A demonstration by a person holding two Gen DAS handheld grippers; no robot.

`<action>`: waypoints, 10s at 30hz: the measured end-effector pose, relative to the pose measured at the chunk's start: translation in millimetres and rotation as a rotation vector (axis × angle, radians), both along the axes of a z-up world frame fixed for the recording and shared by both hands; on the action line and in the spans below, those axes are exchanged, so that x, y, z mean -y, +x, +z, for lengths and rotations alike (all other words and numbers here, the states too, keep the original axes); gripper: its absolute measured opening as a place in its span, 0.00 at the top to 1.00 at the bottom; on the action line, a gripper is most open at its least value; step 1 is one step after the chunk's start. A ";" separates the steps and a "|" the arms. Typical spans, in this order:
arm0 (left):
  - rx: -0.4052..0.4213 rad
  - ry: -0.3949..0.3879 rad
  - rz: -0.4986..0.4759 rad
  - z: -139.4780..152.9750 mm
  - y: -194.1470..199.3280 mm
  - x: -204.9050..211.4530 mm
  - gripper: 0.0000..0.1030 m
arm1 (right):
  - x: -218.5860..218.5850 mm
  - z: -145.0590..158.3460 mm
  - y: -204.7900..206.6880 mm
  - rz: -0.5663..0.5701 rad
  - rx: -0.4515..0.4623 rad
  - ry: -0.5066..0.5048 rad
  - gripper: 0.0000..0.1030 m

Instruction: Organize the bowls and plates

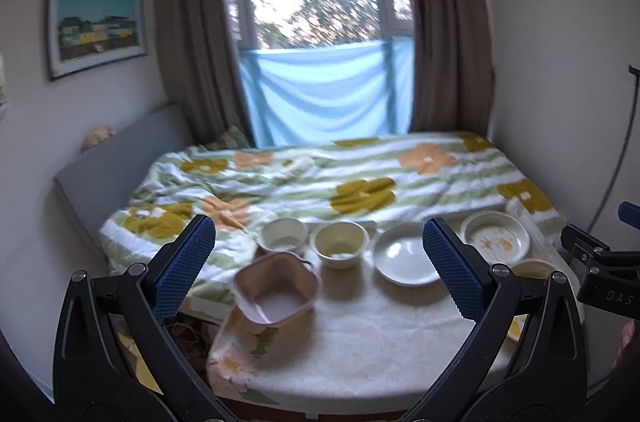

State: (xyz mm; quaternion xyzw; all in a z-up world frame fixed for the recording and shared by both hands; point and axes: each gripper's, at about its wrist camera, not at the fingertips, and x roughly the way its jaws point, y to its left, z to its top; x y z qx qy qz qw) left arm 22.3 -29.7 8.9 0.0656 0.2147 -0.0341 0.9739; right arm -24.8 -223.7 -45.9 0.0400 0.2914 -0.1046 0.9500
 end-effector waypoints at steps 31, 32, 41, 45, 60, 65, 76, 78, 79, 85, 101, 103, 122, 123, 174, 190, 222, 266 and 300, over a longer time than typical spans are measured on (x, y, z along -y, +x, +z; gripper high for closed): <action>-0.767 -0.068 -0.342 -289.4 99.4 239.1 0.48 | 225.6 -226.5 17.8 0.140 -0.394 0.386 0.55; -0.778 -0.065 -0.340 -295.4 101.3 240.6 0.54 | 229.7 -229.5 19.5 0.147 -0.398 0.387 0.58; -0.826 -0.125 -0.345 -311.0 105.6 251.2 0.81 | 247.6 -249.0 40.1 0.195 -0.423 0.420 0.81; -0.845 -0.141 -0.343 -312.5 110.1 248.3 0.82 | 256.8 -253.8 48.0 0.203 -0.426 0.442 0.87; -0.815 -0.166 -0.317 -296.0 102.1 232.4 0.83 | 251.6 -236.9 51.4 0.282 -0.417 0.406 0.87; -0.776 -0.211 -0.287 -272.1 97.1 203.7 0.83 | 234.4 -213.1 57.4 0.331 -0.398 0.374 0.87; -0.717 -0.223 -0.197 -227.1 97.9 77.5 0.83 | 126.5 -180.3 82.1 0.428 -0.380 0.380 0.87; -0.720 -0.223 -0.180 -227.7 100.7 50.9 0.83 | 100.3 -182.2 88.1 0.446 -0.391 0.381 0.87; -0.722 -0.222 -0.172 -228.1 101.4 35.1 0.83 | 86.3 -184.1 91.7 0.454 -0.397 0.383 0.87; -0.756 -0.203 -0.132 -248.0 116.7 -41.9 0.83 | 13.0 -209.0 117.5 0.484 -0.451 0.414 0.87; -0.799 -0.202 -0.127 -311.6 139.8 -107.8 0.83 | -60.3 -253.4 140.2 0.454 -0.484 0.408 0.87; -0.791 -0.188 -0.128 -312.1 137.3 -106.2 0.83 | -61.9 -253.0 139.8 0.462 -0.482 0.391 0.87; -0.757 -0.104 -0.124 -310.8 134.8 -94.8 0.77 | -75.1 -253.5 143.9 0.433 -0.489 0.351 0.63; -0.755 -0.097 -0.121 -311.0 134.9 -93.6 0.73 | -76.0 -252.6 143.5 0.436 -0.480 0.350 0.56; -0.632 -0.396 0.137 -203.1 194.5 58.7 0.00 | 111.5 -127.7 253.3 0.615 -0.472 0.170 0.00; -0.891 -0.413 0.148 -314.4 279.6 74.2 0.51 | 68.7 -242.9 371.2 0.813 -0.713 0.075 0.43; -0.780 -0.346 0.091 -271.1 251.7 69.1 0.80 | 78.2 -229.1 340.3 0.846 -0.646 0.217 0.83; -0.890 -0.280 -0.109 -298.1 141.0 -74.6 0.80 | -59.1 -222.7 161.4 0.474 -0.665 0.234 0.83; -0.695 0.261 -0.108 -296.6 124.4 -42.0 0.80 | -117.0 -228.9 139.7 0.402 -0.584 -0.138 0.83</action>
